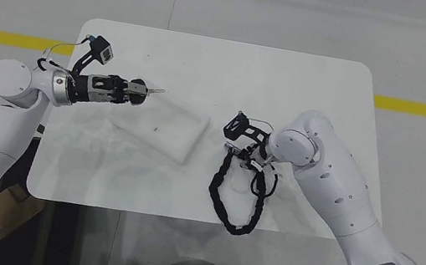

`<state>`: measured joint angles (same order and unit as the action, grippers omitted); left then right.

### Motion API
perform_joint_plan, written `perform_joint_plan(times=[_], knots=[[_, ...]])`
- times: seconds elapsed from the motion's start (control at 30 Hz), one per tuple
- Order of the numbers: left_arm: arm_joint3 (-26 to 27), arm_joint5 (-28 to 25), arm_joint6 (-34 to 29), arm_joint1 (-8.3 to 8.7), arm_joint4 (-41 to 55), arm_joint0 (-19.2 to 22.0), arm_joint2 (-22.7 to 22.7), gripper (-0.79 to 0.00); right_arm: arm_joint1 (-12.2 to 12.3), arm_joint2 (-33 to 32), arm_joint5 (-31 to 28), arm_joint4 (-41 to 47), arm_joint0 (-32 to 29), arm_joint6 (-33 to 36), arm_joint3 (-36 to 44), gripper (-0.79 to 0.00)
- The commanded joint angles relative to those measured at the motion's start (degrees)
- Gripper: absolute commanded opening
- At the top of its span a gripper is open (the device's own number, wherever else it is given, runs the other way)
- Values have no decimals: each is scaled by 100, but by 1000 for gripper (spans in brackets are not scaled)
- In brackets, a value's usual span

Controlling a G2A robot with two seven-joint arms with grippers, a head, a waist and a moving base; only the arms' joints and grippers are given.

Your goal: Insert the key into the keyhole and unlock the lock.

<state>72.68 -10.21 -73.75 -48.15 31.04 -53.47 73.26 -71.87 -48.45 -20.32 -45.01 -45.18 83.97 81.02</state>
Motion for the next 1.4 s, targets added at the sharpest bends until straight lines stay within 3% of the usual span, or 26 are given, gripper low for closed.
perform_joint_plan(times=[0.0, 0.07, 0.1, 0.33, 0.47, 0.77, 0.8, 0.87, 1.0, 1.23, 1.33, 1.37], knots=[[0, 0, 0, 0, 0, 0, 0, -785, 35, 48, -10, 31, 38, -10, -36, -686], [0, 0, 0, 0, 0, 0, 0, -785, 59, 61, -21, 87, 63, -21, -55, -779], [0, 0, 0, 0, 0, 0, 0, -785, 68, 62, -21, 90, 71, -21, -65, -785], [0, 0, 0, 0, 0, 0, 0, -785, 141, -495, -178, 14, -73, -223, 254, -785], [0, 0, 0, 0, 0, 0, 0, -785, 225, -931, 144, -844, -397, -406, 737, -785], [0, 0, 0, 0, 0, 0, 0, -785, 71, -707, -89, -796, -492, -89, 374, -785], [0, 0, 0, 0, 0, 0, 0, -785, 53, -678, -94, -731, -449, -95, 306, -683], [0, 0, 0, 0, 0, 0, 0, -785, 29, -590, -91, -683, -377, -92, 217, -570], [0, 0, 0, 0, 0, 0, 0, -785, 7, -454, -83, -510, -217, -84, 74, -462], [0, 0, 0, 0, 0, 0, 0, -785, -42, -233, -138, -490, 35, -139, -213, -459], [0, 0, 0, 0, 0, 0, 0, -785, -73, -129, -167, -451, 110, -167, -363, -517], [0, 0, 0, 0, 0, 0, 0, -785, -82, -106, -177, -445, 130, -177, -405, -570]])
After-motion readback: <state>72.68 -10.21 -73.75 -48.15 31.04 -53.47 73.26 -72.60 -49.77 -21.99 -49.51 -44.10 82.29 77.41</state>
